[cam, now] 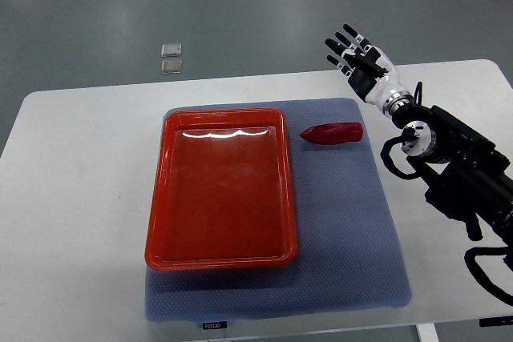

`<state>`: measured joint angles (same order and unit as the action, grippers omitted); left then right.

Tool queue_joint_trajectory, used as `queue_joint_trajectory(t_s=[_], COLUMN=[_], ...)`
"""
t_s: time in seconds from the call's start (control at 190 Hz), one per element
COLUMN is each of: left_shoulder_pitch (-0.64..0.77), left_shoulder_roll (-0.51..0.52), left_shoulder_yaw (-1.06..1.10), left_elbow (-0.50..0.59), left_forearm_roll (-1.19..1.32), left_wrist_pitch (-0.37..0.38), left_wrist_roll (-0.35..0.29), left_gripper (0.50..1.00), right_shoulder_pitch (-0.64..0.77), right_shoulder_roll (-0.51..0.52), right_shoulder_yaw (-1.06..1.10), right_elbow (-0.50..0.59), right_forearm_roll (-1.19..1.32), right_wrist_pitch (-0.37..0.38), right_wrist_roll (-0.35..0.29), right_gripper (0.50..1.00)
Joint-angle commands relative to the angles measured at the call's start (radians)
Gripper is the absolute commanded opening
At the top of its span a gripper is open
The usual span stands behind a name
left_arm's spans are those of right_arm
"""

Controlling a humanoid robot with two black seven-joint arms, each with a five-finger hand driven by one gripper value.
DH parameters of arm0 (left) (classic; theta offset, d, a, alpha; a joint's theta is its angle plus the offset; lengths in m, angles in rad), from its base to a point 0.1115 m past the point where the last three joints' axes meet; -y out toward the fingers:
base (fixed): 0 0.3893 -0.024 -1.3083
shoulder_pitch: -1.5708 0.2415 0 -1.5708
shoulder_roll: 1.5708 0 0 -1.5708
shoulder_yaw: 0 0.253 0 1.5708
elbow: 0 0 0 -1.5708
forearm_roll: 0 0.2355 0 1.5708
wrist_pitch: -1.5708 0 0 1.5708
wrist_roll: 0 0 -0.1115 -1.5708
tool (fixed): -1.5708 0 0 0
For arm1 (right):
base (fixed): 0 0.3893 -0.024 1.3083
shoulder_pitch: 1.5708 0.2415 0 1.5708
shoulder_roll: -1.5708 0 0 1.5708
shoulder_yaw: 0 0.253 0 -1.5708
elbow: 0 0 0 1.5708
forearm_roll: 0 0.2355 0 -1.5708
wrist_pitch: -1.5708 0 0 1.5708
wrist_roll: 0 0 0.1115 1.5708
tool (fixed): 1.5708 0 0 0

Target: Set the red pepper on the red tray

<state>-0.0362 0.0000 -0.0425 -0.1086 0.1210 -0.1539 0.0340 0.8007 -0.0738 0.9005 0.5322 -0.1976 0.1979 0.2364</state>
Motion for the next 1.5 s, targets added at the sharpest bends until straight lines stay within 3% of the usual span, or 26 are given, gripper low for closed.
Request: queue_joint_trajectory(t_s=[0.0, 0.809, 1.109, 1.497], left_shoulder_pitch=[-0.002, 0.004, 0.004, -0.002], left_shoulder_roll=[0.000, 0.000, 0.000, 0.000], left_shoulder_yaw=[0.001, -0.002, 0.001, 0.004], left_elbow=[0.001, -0.002, -0.002, -0.002], left_forearm_roll=[0.000, 0.002, 0.002, 0.002], left_wrist_pitch=[0.001, 0.001, 0.001, 0.001], left_wrist_roll=[0.000, -0.006, -0.006, -0.006], left_gripper=[1.000, 1.000, 1.000, 1.000], right_shoulder_pitch=[0.000, 0.020, 0.043, 0.051], right_shoulder_roll=[0.000, -0.003, -0.001, -0.015], right_shoulder_yaw=[0.000, -0.003, -0.006, -0.020], right_elbow=[0.000, 0.002, 0.002, 0.022], right_forearm_roll=[0.000, 0.000, 0.000, -0.009], right_wrist_pitch=[0.000, -0.018, -0.146, -0.147], right_wrist_roll=[0.000, 0.000, -0.011, 0.000], right_gripper=[0.926, 0.926, 0.926, 0.926])
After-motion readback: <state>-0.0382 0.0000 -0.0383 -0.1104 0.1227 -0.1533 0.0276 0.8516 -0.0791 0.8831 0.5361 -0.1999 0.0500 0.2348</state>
